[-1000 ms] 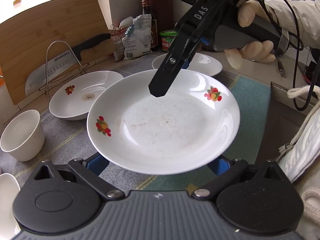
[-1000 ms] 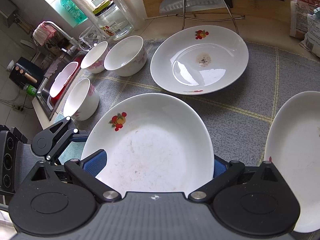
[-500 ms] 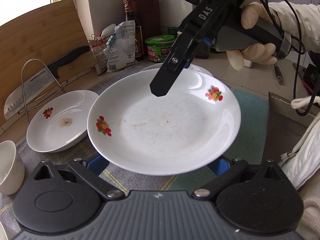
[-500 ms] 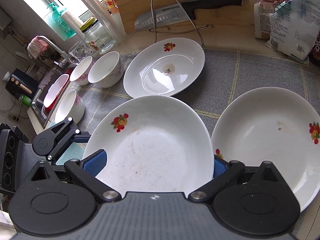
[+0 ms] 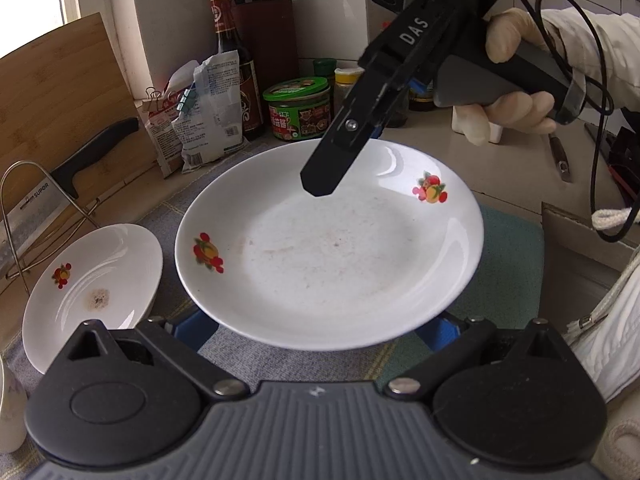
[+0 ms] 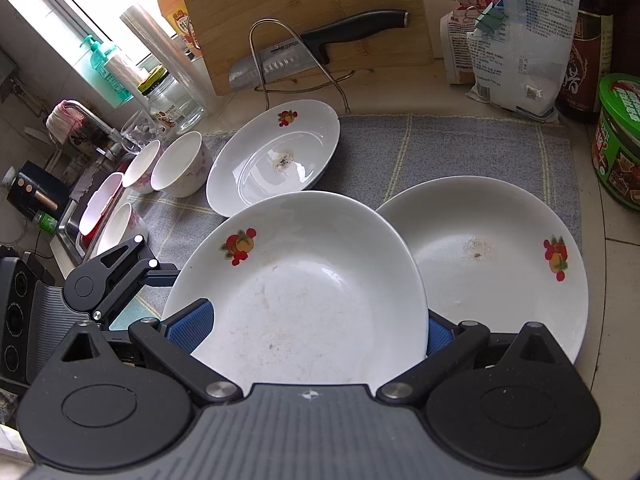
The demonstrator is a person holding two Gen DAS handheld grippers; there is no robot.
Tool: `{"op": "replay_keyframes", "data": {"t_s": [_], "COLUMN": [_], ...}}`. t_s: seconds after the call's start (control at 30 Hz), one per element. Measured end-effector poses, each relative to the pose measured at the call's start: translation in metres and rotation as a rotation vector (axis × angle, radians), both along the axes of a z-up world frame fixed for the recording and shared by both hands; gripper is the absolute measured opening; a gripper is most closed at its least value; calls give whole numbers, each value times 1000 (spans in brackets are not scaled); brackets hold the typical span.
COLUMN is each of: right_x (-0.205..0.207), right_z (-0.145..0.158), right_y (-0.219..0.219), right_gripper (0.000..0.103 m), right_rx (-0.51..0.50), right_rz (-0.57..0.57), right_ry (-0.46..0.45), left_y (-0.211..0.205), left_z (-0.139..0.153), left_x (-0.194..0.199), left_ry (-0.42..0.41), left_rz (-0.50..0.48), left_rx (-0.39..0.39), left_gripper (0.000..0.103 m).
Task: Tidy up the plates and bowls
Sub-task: 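Carry the held plate with the right tool toward the placed plate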
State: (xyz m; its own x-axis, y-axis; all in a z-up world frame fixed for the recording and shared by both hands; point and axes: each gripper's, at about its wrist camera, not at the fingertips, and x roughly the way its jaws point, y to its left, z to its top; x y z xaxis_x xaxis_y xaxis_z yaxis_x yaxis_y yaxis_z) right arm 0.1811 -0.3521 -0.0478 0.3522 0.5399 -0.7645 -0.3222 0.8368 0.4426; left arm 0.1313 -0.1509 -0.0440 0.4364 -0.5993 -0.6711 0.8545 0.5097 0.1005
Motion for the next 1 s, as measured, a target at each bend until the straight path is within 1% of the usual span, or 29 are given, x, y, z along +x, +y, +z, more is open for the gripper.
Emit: {"op": "replay_keyframes", "data": {"t_s": [0.53,1.0], "right_x": [14,27], "right_z": [-11,-27], "right_y": [-54,-78], "right_gripper": [103,103], "right_rx": [36,59], "right_rz": [-41,-63], "right_ry": [-3,22], "left_y": [-45,-64], "left_z": [-5,-11], "left_x": [29,44], "left_ry": [9,31], "left_rz": [-11,-29], "left_rx": [29,64], "left_gripper": [102,102]}}
